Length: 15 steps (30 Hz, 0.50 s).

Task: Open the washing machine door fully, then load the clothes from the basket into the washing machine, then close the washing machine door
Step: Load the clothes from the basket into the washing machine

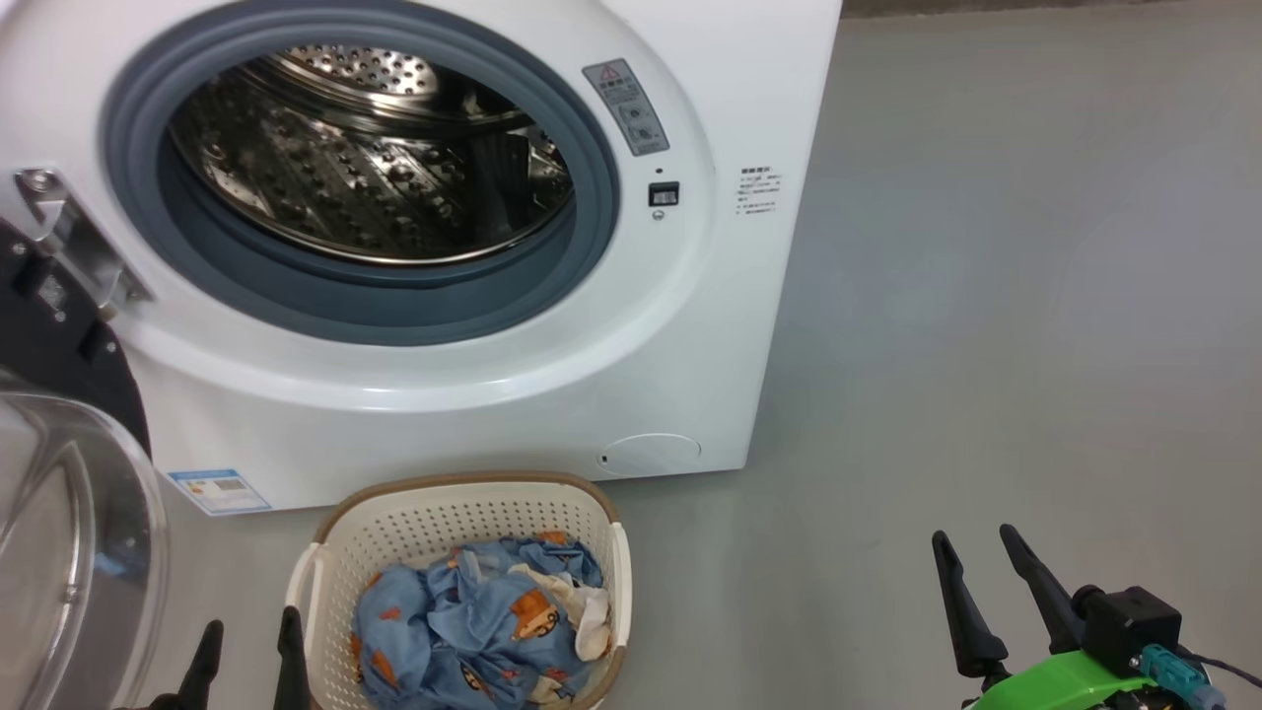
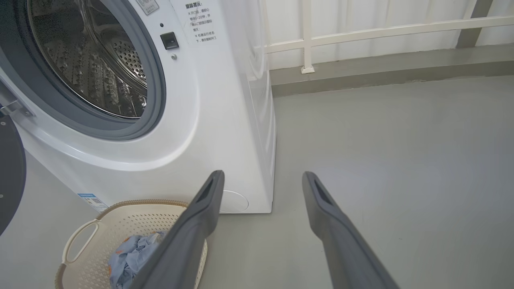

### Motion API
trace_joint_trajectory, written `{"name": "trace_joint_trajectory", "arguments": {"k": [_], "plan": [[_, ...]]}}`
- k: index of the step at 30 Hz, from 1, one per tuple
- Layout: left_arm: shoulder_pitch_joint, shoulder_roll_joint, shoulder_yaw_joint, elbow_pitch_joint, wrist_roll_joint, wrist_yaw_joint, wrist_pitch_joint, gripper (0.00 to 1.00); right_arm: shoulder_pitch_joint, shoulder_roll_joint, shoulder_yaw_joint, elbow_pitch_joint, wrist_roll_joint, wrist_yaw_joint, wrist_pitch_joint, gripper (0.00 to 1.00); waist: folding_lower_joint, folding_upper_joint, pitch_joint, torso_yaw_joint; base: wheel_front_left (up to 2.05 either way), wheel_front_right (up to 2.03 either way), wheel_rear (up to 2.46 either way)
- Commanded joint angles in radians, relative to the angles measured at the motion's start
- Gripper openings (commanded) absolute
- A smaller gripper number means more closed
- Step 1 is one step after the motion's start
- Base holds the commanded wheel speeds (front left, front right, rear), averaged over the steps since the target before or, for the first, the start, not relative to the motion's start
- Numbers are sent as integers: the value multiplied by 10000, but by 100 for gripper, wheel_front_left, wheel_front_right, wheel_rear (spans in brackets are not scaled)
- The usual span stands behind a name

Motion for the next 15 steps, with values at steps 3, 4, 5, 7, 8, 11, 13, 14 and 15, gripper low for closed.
{"name": "trace_joint_trajectory", "arguments": {"k": [3,4,5,7,8,11,13,14,15], "plan": [[-546,162,180,115,112,-24,-91,100,-428,-17,250,-270,-122,16,-120,100,0,0,364,-343,0,0,0],[-546,162,180,115,112,-24,-91,100,-428,-17,250,-270,-122,16,-120,100,0,0,364,-343,0,0,0],[-615,171,138,208,128,-24,-91,100,-454,1,257,-285,-134,16,-120,100,0,0,451,-418,0,0,0],[-784,165,79,354,43,-24,-91,100,-516,42,269,-327,-159,16,-120,100,0,0,664,-580,0,0,0],[-874,179,18,432,15,-24,-91,100,-554,63,276,-352,-173,16,-120,100,0,0,788,-668,0,0,0],[-1301,303,-106,989,-54,-24,-90,100,-728,142,308,-453,-230,16,-120,100,0,0,1369,-1033,0,0,0],[-1601,448,-229,1334,-96,-24,-87,100,-831,171,321,-509,-251,16,-120,100,0,0,1712,-1214,0,0,0],[-1766,515,-289,1505,-177,-25,-83,100,-887,182,333,-537,-264,16,-120,100,0,0,1892,-1301,0,0,0],[-1932,608,-329,1674,-224,-25,-79,100,-946,190,349,-568,-276,16,-120,100,0,0,2076,-1385,0,0,0]]}}
